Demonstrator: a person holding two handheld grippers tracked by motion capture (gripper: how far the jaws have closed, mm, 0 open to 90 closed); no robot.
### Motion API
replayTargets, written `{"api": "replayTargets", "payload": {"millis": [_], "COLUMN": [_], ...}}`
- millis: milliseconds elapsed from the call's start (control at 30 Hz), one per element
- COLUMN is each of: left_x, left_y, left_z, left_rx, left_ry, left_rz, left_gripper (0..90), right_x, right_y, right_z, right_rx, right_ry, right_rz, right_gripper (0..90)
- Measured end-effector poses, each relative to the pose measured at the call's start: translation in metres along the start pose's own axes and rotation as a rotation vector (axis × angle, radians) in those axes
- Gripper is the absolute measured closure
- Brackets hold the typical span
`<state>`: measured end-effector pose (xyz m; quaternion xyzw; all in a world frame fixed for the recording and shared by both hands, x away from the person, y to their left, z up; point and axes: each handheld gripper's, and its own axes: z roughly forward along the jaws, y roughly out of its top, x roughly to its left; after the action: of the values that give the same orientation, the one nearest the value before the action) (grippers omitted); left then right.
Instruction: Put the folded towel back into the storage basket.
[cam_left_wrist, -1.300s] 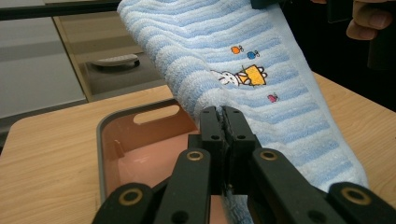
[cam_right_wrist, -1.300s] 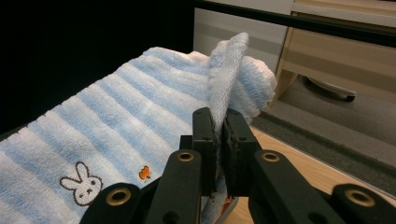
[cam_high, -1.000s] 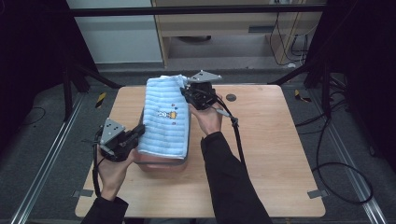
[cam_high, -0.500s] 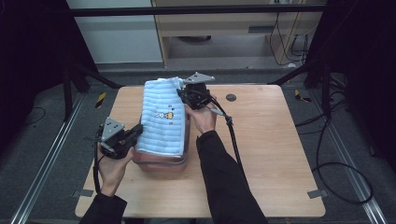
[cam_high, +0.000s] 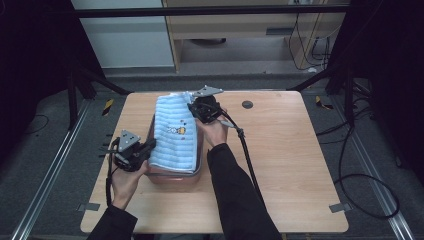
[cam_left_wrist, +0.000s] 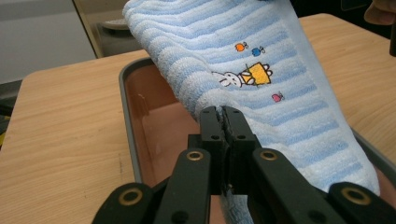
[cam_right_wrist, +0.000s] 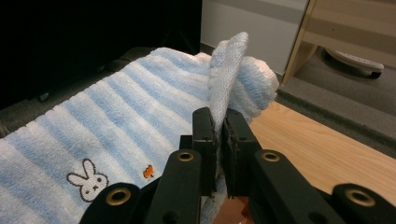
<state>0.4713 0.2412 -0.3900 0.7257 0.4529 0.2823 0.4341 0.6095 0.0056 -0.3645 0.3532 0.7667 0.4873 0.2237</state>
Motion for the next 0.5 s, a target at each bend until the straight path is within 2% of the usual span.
{"api": "replayTargets", "payload": {"millis": [233,400,500], "left_x": [-0.006,-0.004,-0.002], "left_y": [-0.008,-0.013,-0.015], "left_z": [0.006,0.008,0.009], "left_rx": [0.044,0.061,0.066], "left_ry": [-0.012,0.007,0.014], "left_rz": [-0.002,0.024,0.022], "left_gripper": [87.9,87.9,87.9], "right_x": [-0.002,-0.002,-0.001], "right_y": [-0.012,-0.02,-0.024], "right_z": [0.005,0.01,0.015], "right_rx": [0.033,0.045,0.051], "right_ry": [-0.004,0.001,0.004], "right_rz": [-0.005,-0.005,0.001], "right_gripper": [84.8,84.9,84.8]}}
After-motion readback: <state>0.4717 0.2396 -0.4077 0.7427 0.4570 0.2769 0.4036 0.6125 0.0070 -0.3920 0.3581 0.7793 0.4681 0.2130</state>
